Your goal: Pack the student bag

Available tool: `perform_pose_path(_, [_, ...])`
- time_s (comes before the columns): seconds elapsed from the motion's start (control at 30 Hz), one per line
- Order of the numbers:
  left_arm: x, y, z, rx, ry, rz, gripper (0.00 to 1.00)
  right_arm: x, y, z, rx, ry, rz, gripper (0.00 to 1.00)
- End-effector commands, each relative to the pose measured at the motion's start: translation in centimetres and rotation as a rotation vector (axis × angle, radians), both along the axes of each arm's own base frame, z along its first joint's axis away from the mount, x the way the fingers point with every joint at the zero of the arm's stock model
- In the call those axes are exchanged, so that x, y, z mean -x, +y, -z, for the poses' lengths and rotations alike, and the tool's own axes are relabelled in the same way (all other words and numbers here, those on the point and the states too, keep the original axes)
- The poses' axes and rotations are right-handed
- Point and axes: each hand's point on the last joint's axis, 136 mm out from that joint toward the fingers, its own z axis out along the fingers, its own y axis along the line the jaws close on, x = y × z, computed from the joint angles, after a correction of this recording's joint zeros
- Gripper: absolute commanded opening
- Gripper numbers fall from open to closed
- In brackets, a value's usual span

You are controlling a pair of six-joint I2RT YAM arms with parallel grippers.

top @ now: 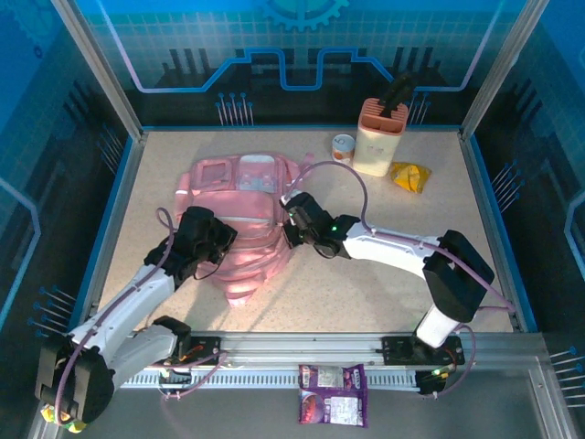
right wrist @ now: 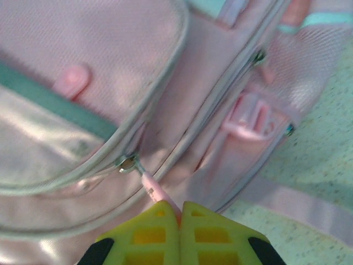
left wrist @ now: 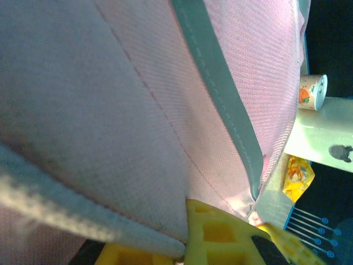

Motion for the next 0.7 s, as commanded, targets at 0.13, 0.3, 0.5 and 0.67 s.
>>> perform_pose_path(0.13, [0.4,0.3,-0.5,-0.06,-0.01,0.08,0.0,-2.6,0.0,-2.8,0.006,-0.107,0.004,0.0])
perform_pose_path(0.3, [0.1,0.0,-1.1,-0.044,-0.027,0.086,0.0,-1.4,2.0,-2.6,-0.012,-0.073,-0.126,0.01])
perform_pose_path(0.5, [-0.2,0.0,-2.5,-0.032,-0.068,0.076,0.0,0.8,3.1,-0.7,0.002,-0.022,-0.294,0.3])
perform_pose_path(0.67, [-0.2,0.1,-2.7,-0.053,-0.055,0.087,0.0,1.2,3.2,1.1,0.013,-0.001,-0.348,0.44])
